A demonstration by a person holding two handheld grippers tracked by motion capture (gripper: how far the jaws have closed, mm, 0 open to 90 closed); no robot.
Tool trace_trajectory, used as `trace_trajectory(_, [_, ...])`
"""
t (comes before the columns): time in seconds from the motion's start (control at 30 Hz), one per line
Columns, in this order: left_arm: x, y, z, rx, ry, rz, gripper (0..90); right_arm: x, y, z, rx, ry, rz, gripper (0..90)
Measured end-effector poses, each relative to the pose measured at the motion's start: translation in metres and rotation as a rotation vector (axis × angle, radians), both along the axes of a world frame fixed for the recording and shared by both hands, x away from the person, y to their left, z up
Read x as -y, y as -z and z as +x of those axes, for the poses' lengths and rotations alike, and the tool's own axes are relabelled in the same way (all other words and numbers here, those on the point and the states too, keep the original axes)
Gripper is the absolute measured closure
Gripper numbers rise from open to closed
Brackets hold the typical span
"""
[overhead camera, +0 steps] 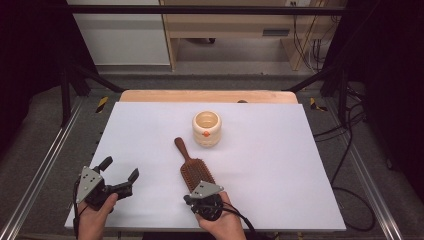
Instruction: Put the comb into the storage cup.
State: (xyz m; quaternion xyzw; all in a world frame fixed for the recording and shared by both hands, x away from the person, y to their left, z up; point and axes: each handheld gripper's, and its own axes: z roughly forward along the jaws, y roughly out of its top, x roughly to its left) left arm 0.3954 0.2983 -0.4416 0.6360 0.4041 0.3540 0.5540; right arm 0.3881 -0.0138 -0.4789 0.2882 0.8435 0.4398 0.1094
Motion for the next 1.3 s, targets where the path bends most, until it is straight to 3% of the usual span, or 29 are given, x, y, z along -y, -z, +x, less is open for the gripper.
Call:
trace_trajectory(0.4, [0.0, 0.0, 0.0, 0.0, 0.001, 0.002, 2.2, 0.004, 0.007, 0.001, -0.012, 0.009, -0.016, 90.0])
trace_trajectory(1.3, [0.001, 0.0, 0.0, 0.0, 0.002, 0.007, 2.2, 0.025, 0.006, 0.005, -0.015, 0.052, -0.013, 90.0])
